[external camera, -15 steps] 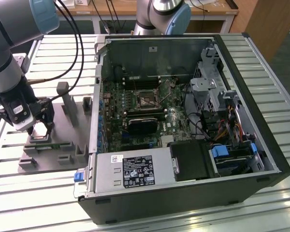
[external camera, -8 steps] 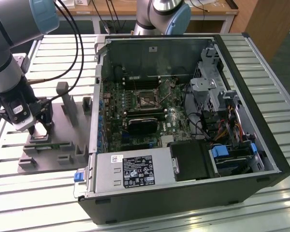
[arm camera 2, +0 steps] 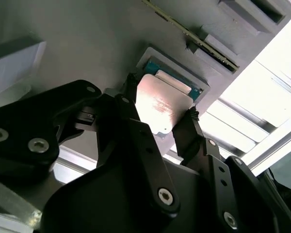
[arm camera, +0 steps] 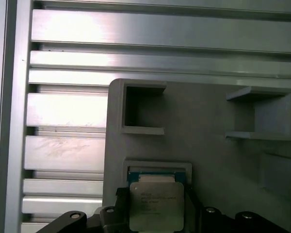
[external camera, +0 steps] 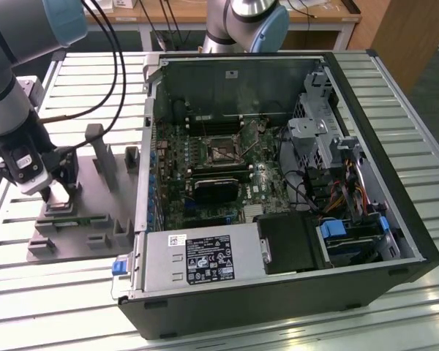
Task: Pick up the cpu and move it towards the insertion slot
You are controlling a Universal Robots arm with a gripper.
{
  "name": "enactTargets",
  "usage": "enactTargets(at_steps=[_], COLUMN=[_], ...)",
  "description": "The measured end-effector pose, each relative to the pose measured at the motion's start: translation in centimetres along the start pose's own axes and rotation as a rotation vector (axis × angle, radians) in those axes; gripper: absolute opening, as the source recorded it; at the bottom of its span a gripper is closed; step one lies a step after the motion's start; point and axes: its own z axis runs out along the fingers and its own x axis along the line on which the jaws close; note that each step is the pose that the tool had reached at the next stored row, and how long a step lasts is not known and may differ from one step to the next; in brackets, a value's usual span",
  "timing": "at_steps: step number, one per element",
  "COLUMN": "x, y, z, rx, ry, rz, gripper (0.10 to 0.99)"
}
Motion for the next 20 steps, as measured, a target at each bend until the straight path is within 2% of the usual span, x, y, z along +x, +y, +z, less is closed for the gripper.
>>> enactTargets(at_steps=[14, 20], x=[-0.06, -0.09], y=[0.09, 0.16], z=[-2.27, -3.47], rx=[0.000, 0.000], ry=[-0.0001, 0.0000], rz=[0.000, 0.000], gripper=[0.541, 0.541])
